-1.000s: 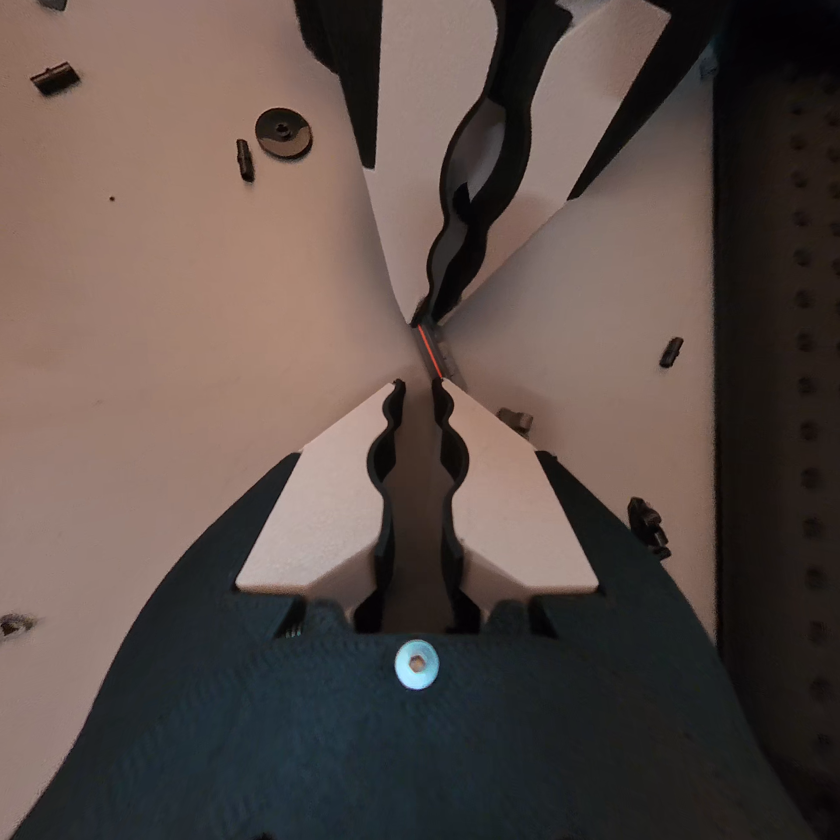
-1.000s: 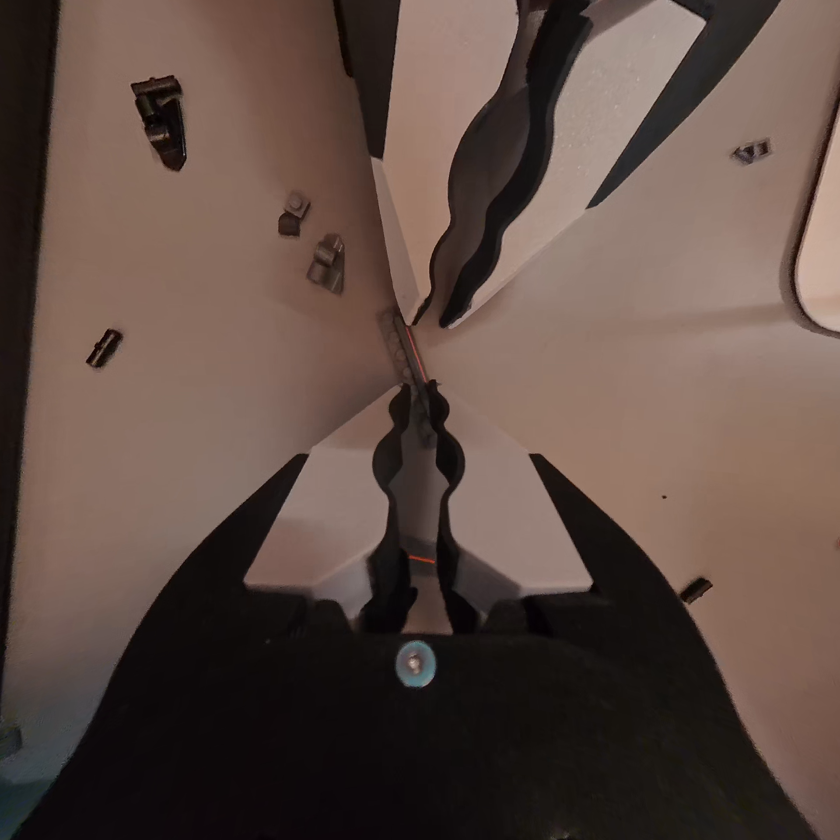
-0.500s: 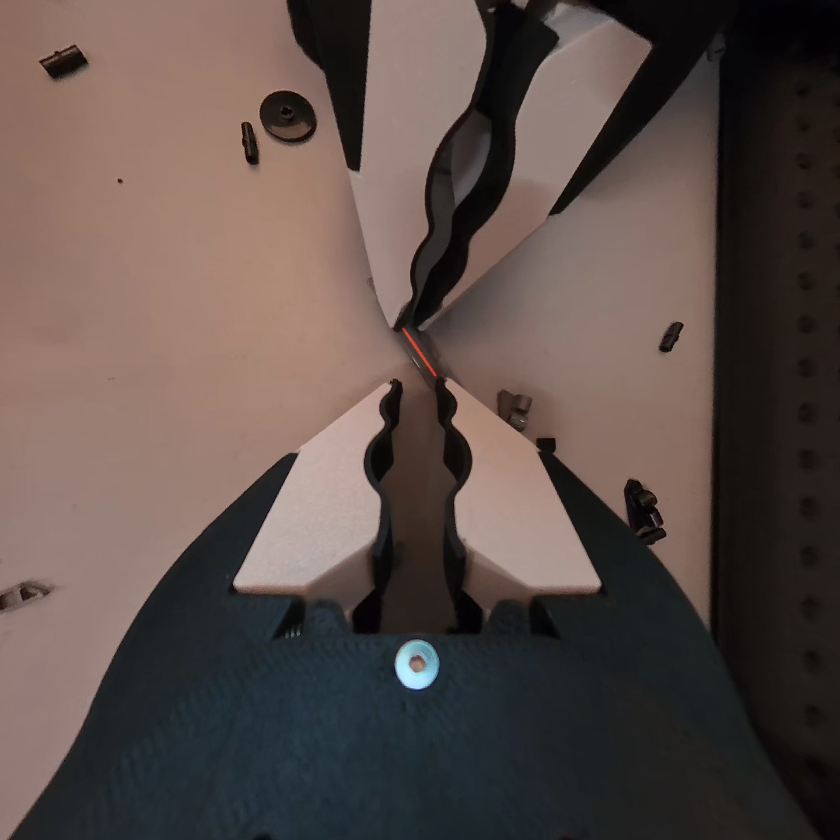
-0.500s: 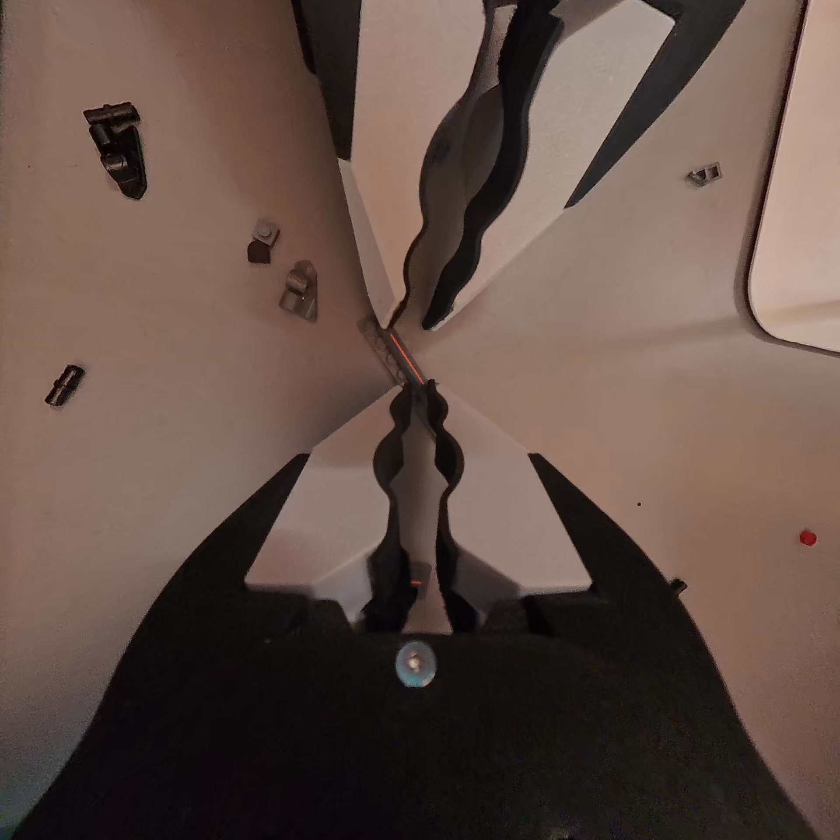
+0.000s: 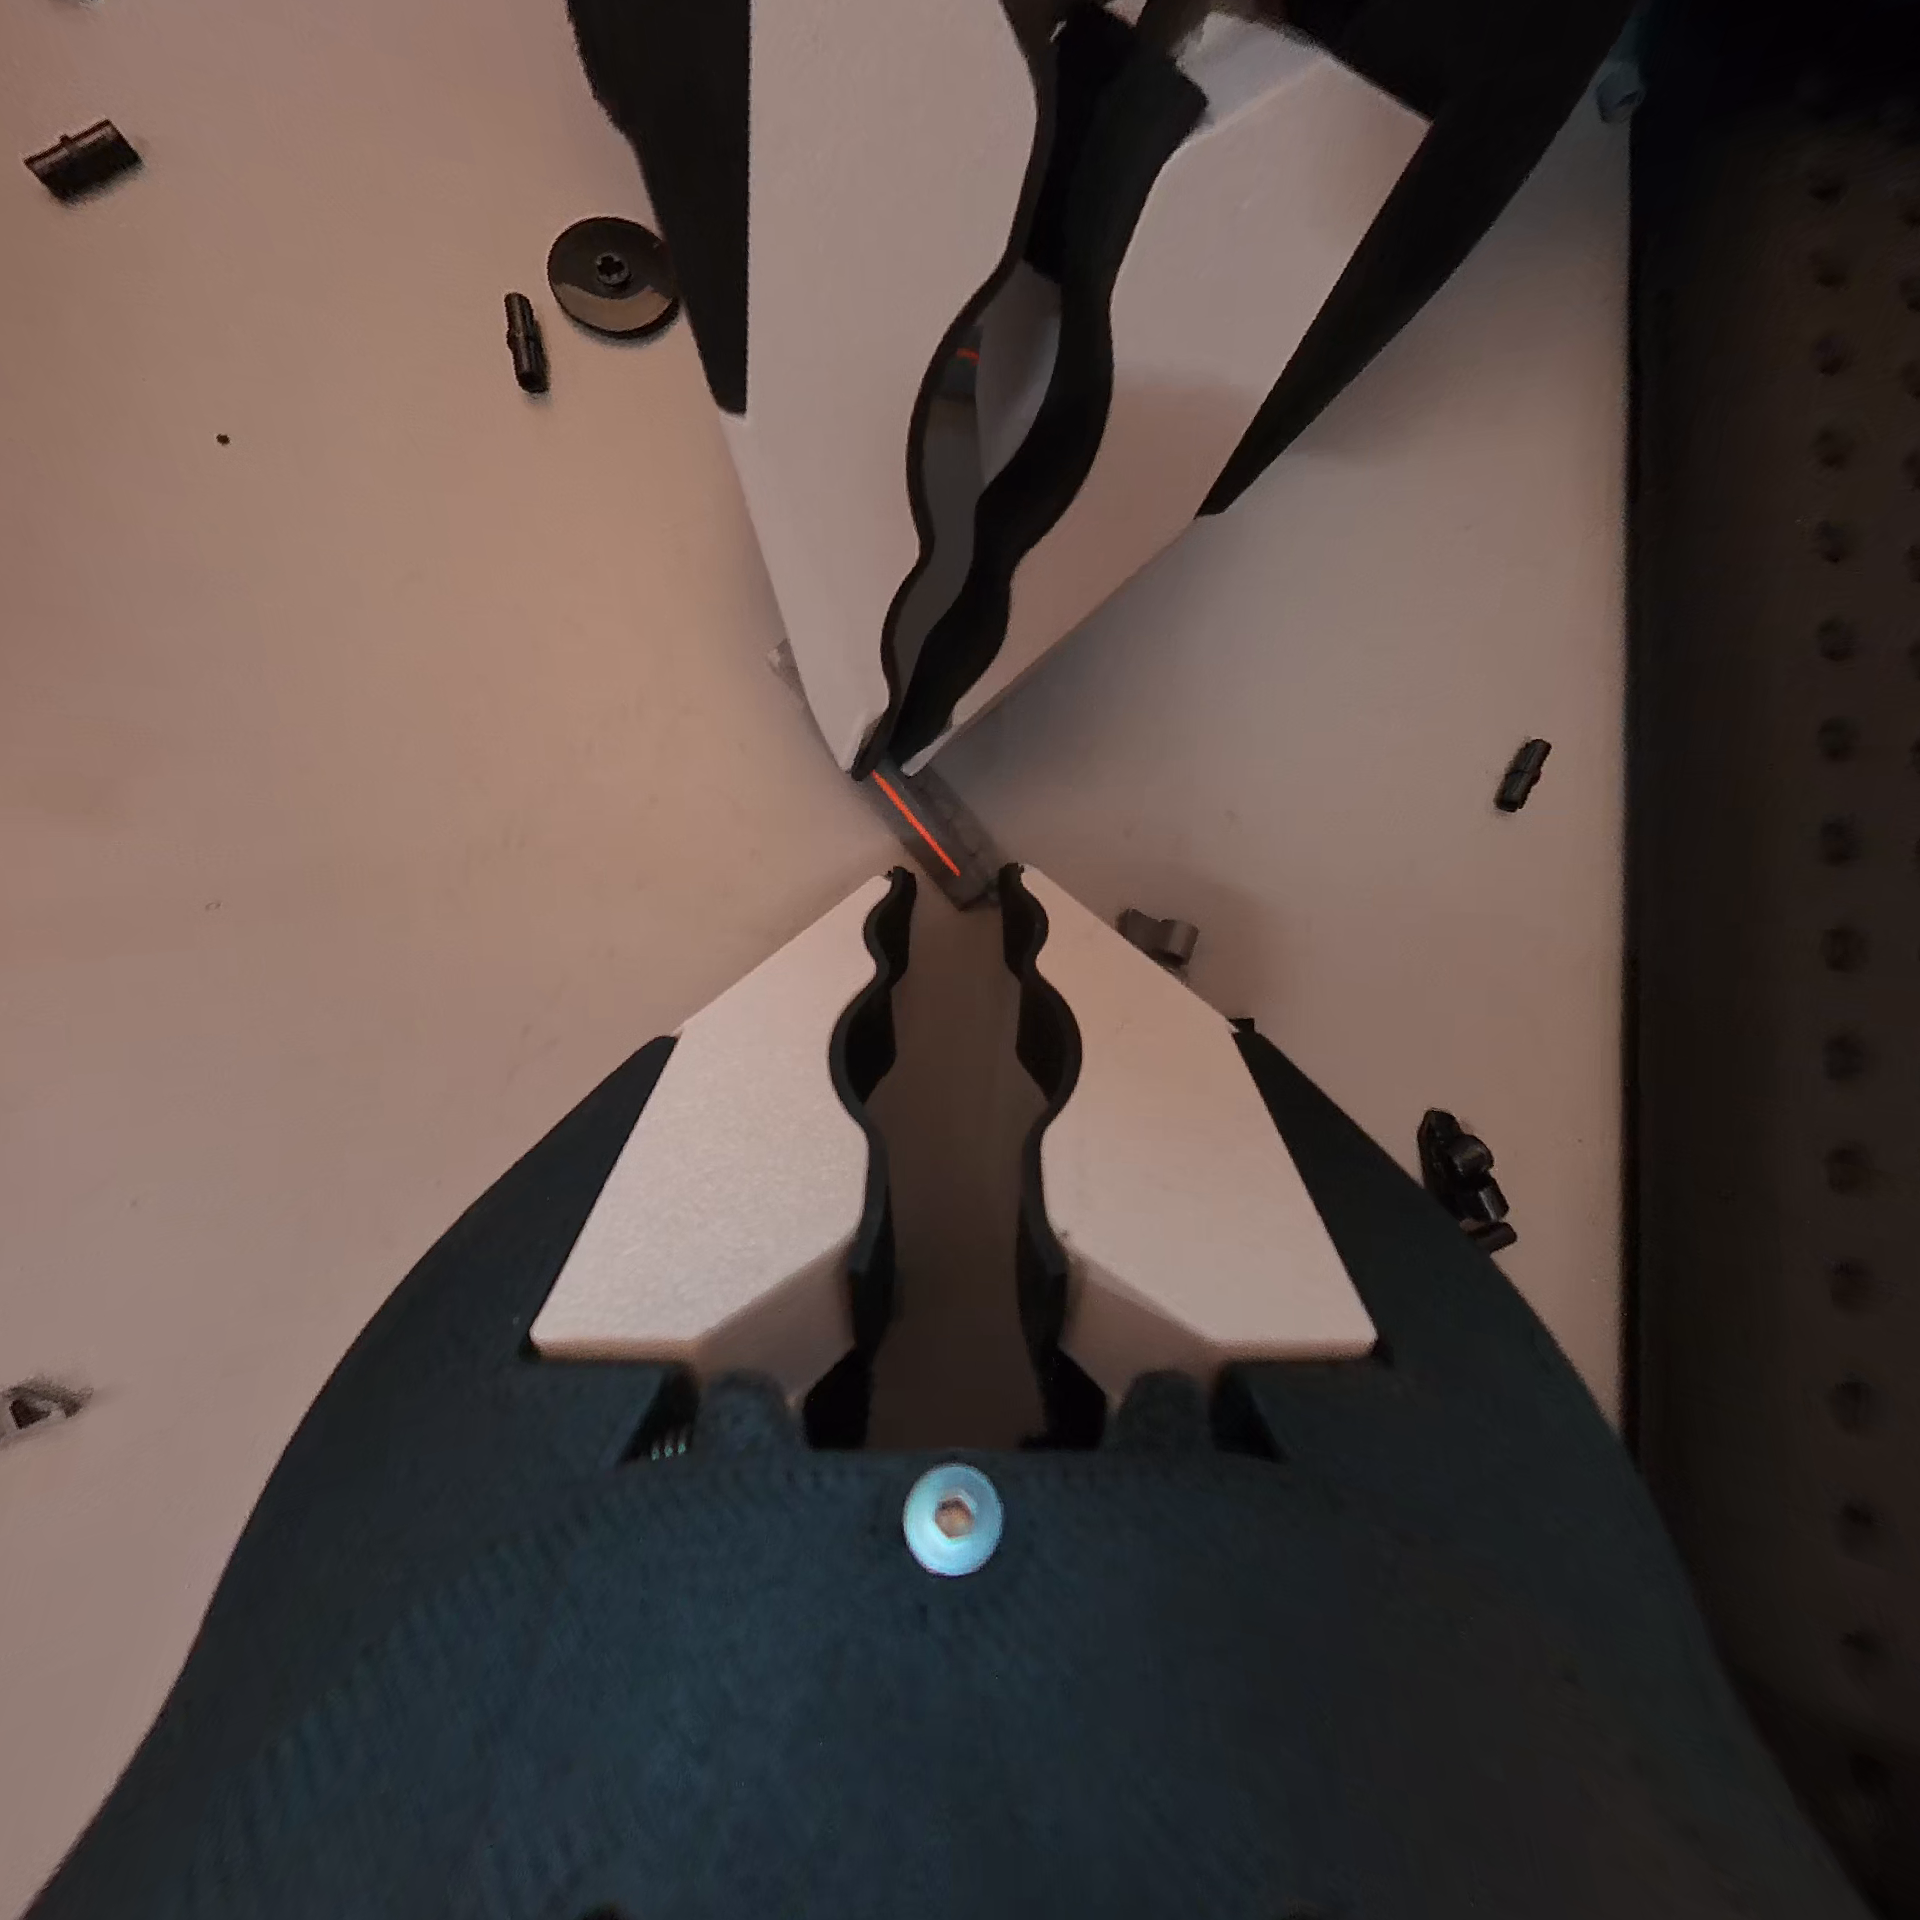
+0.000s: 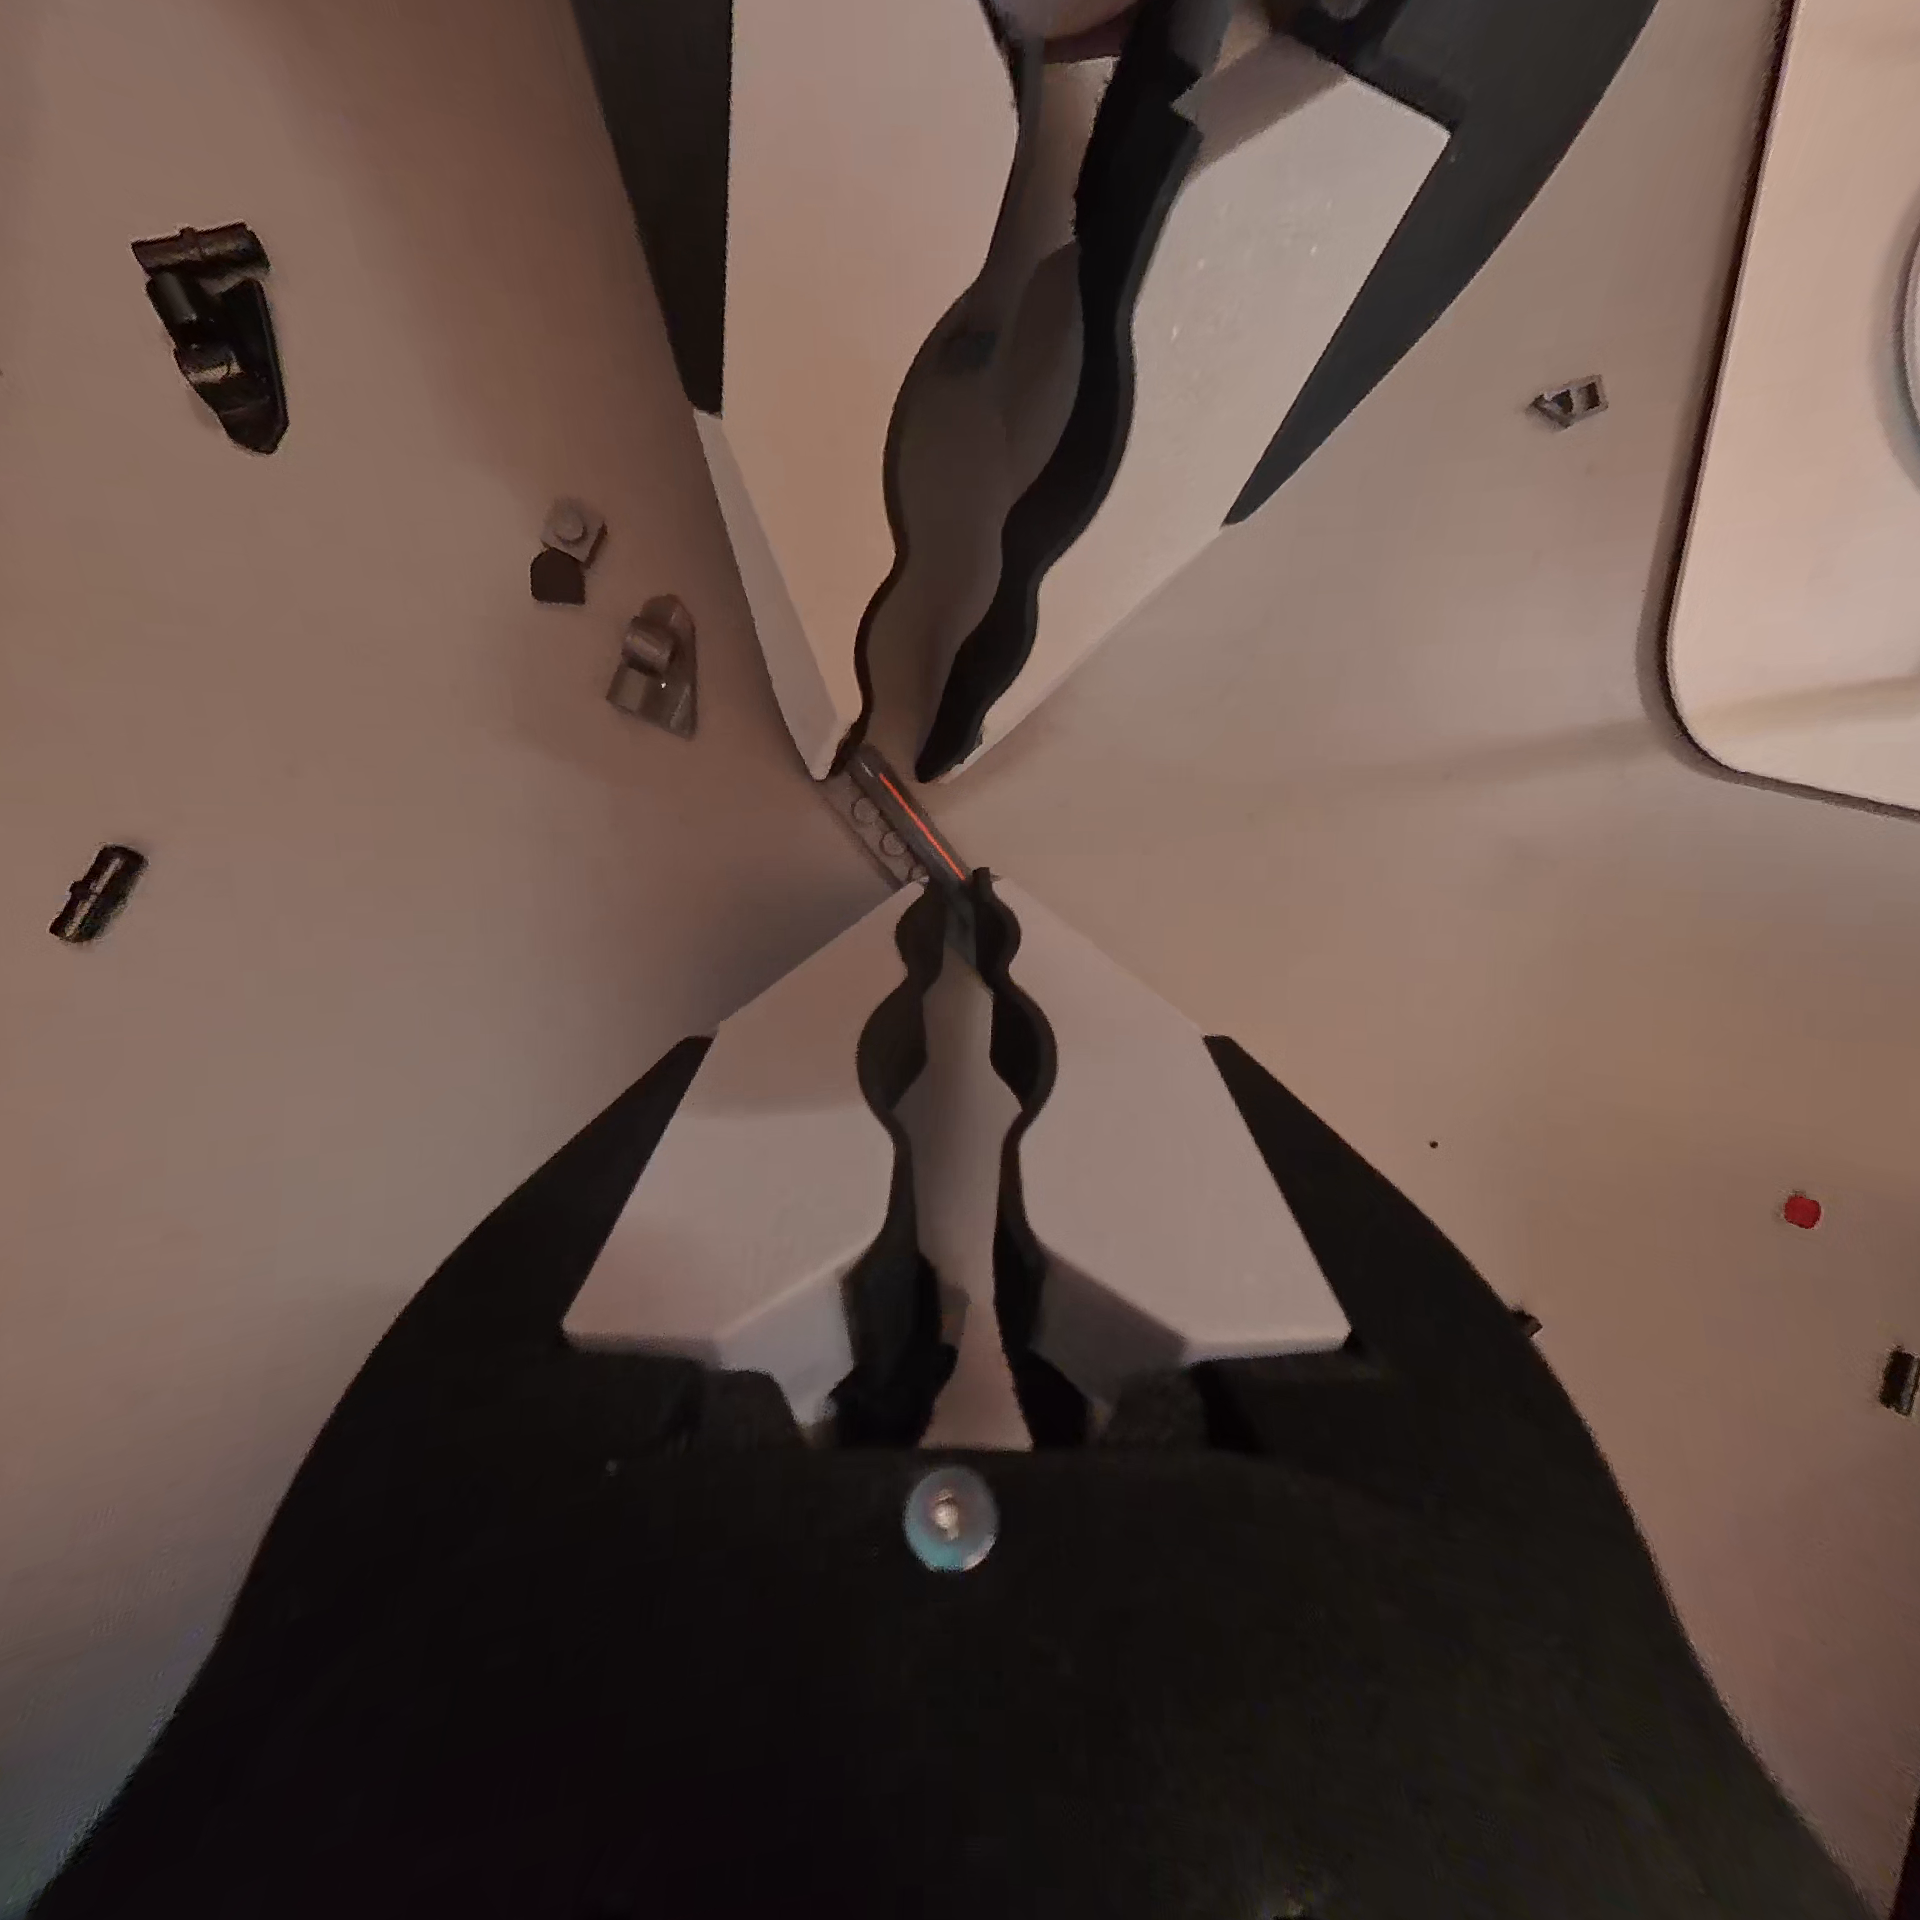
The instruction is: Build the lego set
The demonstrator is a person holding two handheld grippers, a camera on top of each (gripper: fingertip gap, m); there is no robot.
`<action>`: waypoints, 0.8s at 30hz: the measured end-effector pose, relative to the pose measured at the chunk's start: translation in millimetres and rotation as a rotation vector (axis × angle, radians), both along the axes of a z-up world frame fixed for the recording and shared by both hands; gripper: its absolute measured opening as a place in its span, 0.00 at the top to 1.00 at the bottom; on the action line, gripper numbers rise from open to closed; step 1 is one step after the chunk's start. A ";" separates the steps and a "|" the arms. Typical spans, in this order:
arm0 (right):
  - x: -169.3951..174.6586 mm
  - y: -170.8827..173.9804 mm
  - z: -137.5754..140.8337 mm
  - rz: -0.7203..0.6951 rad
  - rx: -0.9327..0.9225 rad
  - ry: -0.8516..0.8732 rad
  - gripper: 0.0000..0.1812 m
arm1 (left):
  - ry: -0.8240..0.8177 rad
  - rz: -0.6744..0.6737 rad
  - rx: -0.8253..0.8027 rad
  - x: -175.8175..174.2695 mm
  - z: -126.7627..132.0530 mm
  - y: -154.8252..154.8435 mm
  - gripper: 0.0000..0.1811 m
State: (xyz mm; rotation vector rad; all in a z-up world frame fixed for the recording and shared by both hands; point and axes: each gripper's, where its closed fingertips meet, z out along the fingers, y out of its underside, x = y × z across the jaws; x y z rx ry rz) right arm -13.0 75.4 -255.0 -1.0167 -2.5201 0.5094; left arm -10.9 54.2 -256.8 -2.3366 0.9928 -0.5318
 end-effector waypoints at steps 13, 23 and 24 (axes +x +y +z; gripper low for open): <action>-2.9 3.1 -1.6 -0.019 0.014 0.006 0.98 | 0.031 0.011 0.018 1.2 -0.6 3.5 0.91; -0.1 5.2 1.3 -0.018 0.007 0.000 0.99 | 0.037 0.008 0.030 1.6 -0.8 4.6 0.91; 0.0 5.3 2.5 -0.019 0.006 0.004 0.99 | 0.039 0.008 0.031 1.2 -0.9 4.7 0.91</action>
